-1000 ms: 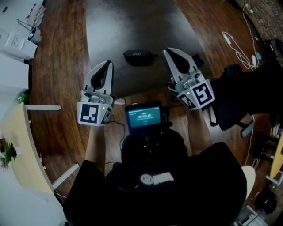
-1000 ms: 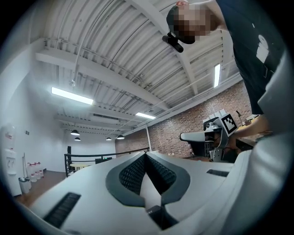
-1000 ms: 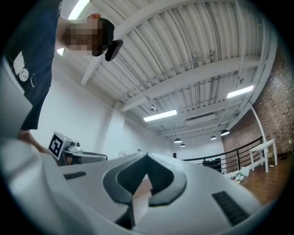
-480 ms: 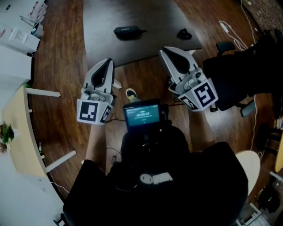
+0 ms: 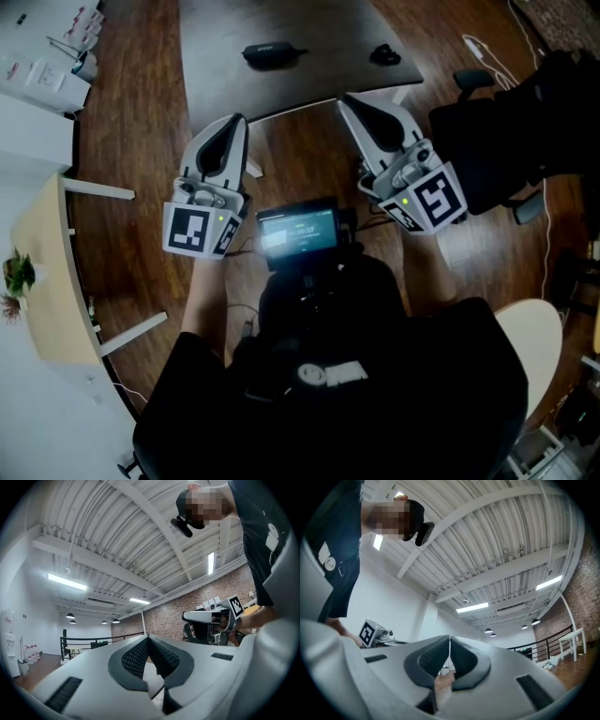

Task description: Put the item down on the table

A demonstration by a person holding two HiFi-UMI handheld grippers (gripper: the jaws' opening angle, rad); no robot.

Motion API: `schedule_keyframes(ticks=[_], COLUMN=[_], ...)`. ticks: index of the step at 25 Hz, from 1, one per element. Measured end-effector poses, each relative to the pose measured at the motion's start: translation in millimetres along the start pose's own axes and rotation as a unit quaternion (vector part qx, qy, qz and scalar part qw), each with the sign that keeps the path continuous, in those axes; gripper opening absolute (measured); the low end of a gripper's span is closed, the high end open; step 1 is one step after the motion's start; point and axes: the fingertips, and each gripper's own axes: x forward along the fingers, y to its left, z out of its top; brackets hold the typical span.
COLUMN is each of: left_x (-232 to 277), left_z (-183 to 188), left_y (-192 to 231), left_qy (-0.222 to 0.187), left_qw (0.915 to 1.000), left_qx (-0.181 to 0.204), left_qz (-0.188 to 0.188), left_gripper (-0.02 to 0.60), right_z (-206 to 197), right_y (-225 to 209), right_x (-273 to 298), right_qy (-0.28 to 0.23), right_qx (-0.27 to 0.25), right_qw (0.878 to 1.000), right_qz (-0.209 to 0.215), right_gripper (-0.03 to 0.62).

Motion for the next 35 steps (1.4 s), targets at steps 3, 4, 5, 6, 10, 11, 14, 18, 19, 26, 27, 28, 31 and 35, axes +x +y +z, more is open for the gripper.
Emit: schedule_keyframes(ticks=[3, 4, 5, 6, 10, 11, 14, 18, 19, 26, 27, 28, 31, 35], left_x=[-18.0, -26.0, -34.5, -43.4, -85.4, -98.4, -143.2, -195.4, -205.8, -257.3, -261.9, -266.0, -274.2, -283.3], left_z=[5.1, 7.7, 10.6, 13.8, 27.9, 30.5, 35.0, 41.8, 43.1, 54.7, 55.8, 57.0, 60.9, 65.8], left_y=[-4.9, -5.9, -6.9, -8.4, -19.8, -21.8, -27.0, -39.6, -44.8, -87.7, -94.9, -102.1, -120.1, -137.9], left_qy=[-0.004, -0.005, -0.007, -0.008, -0.011, -0.012, -0.016, -0.022, -0.023, -0.03, -0.031, -0.032, -0.032, -0.029], left_qw=[1.0, 1.0, 0.9999, 0.9999, 0.9999, 0.9999, 0.9997, 0.9996, 0.9995, 0.9991, 0.999, 0.999, 0.999, 0.9992], left_qx=[-0.001, -0.002, -0.004, -0.007, -0.009, -0.009, -0.016, -0.02, -0.021, -0.03, -0.03, -0.03, -0.028, -0.025], left_qz=[-0.005, -0.006, -0.006, -0.006, -0.006, -0.005, 0.0, 0.004, 0.003, -0.009, -0.01, -0.01, -0.011, -0.01], left_gripper=[0.002, 0.002, 0.002, 0.002, 0.002, 0.002, 0.002, 0.0, 0.002, 0.002, 0.002, 0.002, 0.002, 0.002], right_z=[8.3, 11.2, 14.3, 17.3, 31.3, 34.3, 41.3, 52.6, 55.6, 78.7, 81.0, 83.4, 89.5, 94.8], right_y=[19.2, 26.6, 34.4, 42.4, 82.1, 94.9, 137.8, 189.9, 200.7, 254.4, 258.2, 261.5, 270.1, 279.7], right_x=[-4.4, -5.2, -6.1, -7.6, -19.3, -22.1, -30.8, -48.6, -54.7, -98.5, -105.2, -111.9, -128.2, -143.1], right_qy=[-0.001, 0.0, 0.0, 0.001, 0.004, 0.003, 0.001, 0.0, 0.0, 0.005, 0.006, 0.006, 0.001, -0.001], right_qx=[-0.006, -0.009, -0.011, -0.013, -0.016, -0.017, -0.021, -0.026, -0.028, -0.037, -0.037, -0.037, -0.034, -0.034], right_qw=[1.0, 1.0, 1.0, 1.0, 1.0, 1.0, 1.0, 0.999, 0.999, 0.999, 0.999, 0.999, 0.999, 0.999], right_qz=[-0.005, -0.006, -0.008, -0.011, -0.02, -0.019, -0.021, -0.02, -0.021, -0.03, -0.031, -0.031, -0.03, -0.026], right_gripper=[0.015, 0.015, 0.015, 0.015, 0.015, 0.015, 0.015, 0.015, 0.015, 0.015, 0.015, 0.015, 0.015, 0.015])
